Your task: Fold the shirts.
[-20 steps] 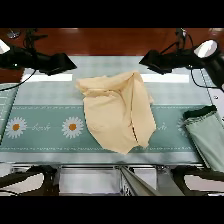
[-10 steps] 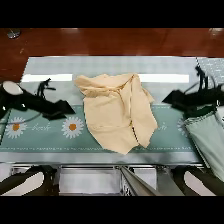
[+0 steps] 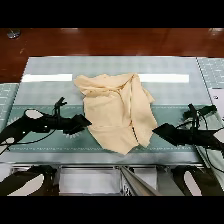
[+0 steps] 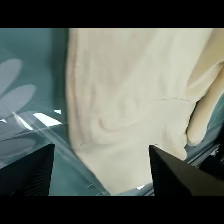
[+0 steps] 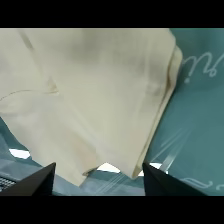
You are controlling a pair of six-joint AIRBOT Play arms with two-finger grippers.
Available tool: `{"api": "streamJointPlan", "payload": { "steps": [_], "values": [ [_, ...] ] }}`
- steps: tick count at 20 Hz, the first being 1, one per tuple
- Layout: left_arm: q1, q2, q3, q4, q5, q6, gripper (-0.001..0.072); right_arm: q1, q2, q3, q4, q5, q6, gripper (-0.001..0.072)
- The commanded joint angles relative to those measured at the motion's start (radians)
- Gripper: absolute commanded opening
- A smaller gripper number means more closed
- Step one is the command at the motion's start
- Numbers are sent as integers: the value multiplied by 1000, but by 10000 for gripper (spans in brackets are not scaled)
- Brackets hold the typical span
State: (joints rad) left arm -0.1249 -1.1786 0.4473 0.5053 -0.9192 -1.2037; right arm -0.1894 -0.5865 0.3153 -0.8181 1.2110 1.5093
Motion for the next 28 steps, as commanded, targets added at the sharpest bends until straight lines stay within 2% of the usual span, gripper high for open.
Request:
{"api": "streamJointPlan", "payload": {
  "steps": [1,4,5,6,8,13,16,21,26,28],
  "values": [
    [-142,-43,16,-32,161,-31,699,-1,23,-23,-9,27,24,626],
    [-158,-60,67,-61,178,-31,684,0,23,-23,-50,50,43,626],
    [-157,-62,85,-61,179,-24,394,0,22,-23,-86,65,60,626],
    [-156,-63,101,-61,179,2,34,0,22,-24,-118,74,80,626],
    [-148,-63,132,-59,176,51,25,0,22,-33,-145,77,104,626],
    [-142,-63,154,-57,148,52,25,0,22,-101,-74,76,109,626],
    [-143,-63,154,-57,143,51,26,0,-23,-122,-1,55,55,625],
    [-143,-63,154,-57,134,51,25,6,-245,-122,134,-35,-101,625],
    [-142,-63,154,-57,128,51,26,237,-417,-63,254,-202,-134,625],
    [-142,-63,154,-57,121,51,26,302,-458,-2,269,-245,-134,548]
  ]
}}
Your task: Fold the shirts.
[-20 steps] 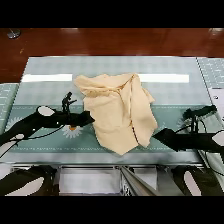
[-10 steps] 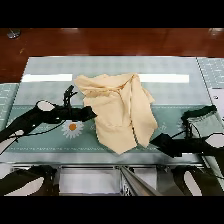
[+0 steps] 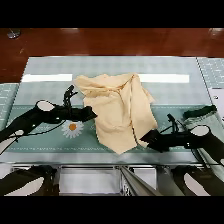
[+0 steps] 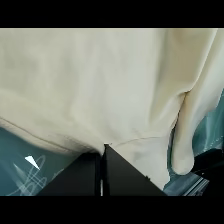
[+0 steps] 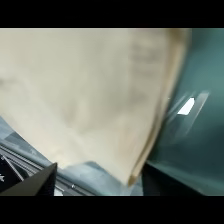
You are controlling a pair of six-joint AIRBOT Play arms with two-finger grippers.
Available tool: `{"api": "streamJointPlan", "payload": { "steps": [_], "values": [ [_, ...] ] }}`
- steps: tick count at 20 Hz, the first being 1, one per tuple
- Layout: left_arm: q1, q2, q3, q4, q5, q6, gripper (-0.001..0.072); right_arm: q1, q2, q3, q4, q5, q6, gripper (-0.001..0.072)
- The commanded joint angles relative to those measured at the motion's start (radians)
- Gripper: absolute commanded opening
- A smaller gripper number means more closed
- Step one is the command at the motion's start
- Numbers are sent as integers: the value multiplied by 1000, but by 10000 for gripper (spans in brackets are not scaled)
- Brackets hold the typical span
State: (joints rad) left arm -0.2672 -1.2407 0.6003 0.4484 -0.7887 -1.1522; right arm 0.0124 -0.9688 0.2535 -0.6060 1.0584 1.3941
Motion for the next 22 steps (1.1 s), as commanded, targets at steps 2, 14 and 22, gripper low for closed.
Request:
{"api": "streamJointPlan", "payload": {
  "steps": [2,14,22],
  "values": [
    [0,0,1,0,-18,0,26,134,-119,112,59,-109,-12,91],
    [509,215,869,-15,-311,-4,25,-82,-61,1375,-294,122,131,19],
    [816,445,1302,397,-377,-201,25,-98,211,1733,-688,301,227,20]
  ]
}}
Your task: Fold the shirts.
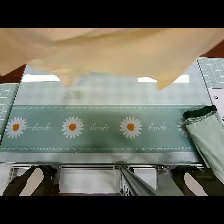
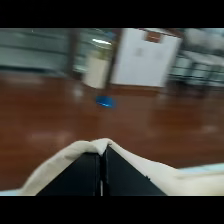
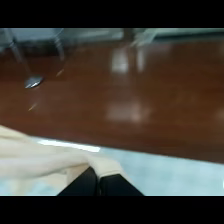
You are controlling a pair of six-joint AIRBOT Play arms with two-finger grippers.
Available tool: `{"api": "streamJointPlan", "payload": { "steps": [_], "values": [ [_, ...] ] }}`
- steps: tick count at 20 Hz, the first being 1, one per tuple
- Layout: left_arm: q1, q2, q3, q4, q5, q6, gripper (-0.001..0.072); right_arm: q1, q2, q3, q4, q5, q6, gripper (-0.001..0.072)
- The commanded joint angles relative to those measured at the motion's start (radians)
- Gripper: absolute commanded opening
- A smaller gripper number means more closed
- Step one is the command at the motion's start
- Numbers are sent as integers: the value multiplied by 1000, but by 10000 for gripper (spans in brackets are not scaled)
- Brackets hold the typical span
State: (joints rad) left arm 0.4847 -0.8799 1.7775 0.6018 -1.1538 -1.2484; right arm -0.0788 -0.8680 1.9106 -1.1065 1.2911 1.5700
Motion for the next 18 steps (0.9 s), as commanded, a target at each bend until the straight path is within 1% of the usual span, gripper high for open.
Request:
{"api": "streamJointPlan", "payload": {
  "steps": [1,3,5,7,9,10,11,12,14,16,17,18],
  "values": [
    [21,114,144,378,-11,-137,25,-6,156,76,-237,95,62,20],
    [-121,176,163,653,-29,-167,25,-6,225,76,-320,143,71,20],
    [-310,235,163,929,-81,-221,25,-6,272,76,-391,201,84,20],
    [-497,276,162,1104,-150,-242,25,-6,290,76,-414,246,91,20],
    [-641,283,162,1181,-235,-242,25,-6,281,65,-418,315,95,20],
    [-689,275,154,1192,-279,-243,25,-6,272,47,-404,364,99,20],
    [-723,265,130,1199,-307,-254,25,-6,264,3,-370,402,100,20],
    [-734,253,92,1199,-311,-257,25,-6,260,-64,-322,407,100,19],
    [-732,201,2,1199,-310,-257,25,-6,256,-229,-245,351,97,20],
    [-732,122,-96,1200,-307,-268,25,-6,240,-417,-190,237,83,20],
    [-731,76,-150,1202,-290,-269,26,-6,218,-502,-169,166,69,20],
    [-719,36,-206,1202,-245,-269,26,-6,188,-568,-151,106,61,20]
  ]
}}
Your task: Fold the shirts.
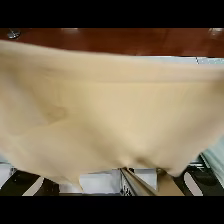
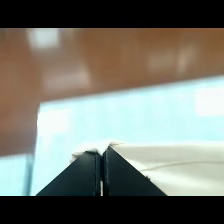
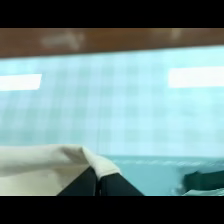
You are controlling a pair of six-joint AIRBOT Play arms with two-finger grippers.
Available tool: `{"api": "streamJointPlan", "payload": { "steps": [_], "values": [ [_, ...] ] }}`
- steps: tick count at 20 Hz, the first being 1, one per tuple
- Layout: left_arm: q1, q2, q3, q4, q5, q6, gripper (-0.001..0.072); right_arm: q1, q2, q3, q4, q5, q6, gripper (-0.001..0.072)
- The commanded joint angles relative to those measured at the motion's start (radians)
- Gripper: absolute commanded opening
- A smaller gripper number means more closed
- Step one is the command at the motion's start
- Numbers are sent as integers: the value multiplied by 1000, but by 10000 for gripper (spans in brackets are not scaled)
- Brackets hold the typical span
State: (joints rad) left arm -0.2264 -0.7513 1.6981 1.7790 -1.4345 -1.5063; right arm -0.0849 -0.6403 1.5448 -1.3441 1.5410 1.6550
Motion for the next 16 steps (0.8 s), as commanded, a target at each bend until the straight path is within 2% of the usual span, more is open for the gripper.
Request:
{"api": "streamJointPlan", "payload": {
  "steps": [1,3,6,8,13,15,16],
  "values": [
    [15,-135,-190,25,108,-38,26,0,-85,-257,109,-206,-45,20],
    [69,-224,-286,6,242,-143,25,0,-211,-303,154,-303,-83,20],
    [112,-386,-330,-87,394,-169,26,0,-444,-302,239,-464,-152,19],
    [121,-490,-330,-90,507,-207,26,0,-599,-262,257,-555,-156,19],
    [129,-696,-330,-90,695,-348,27,-6,-933,-16,310,-605,-154,20],
    [146,-756,-330,-106,689,-418,26,-16,-1017,61,324,-589,-146,20],
    [159,-773,-330,-137,656,-417,26,-27,-1041,82,336,-558,-145,20]
  ]
}}
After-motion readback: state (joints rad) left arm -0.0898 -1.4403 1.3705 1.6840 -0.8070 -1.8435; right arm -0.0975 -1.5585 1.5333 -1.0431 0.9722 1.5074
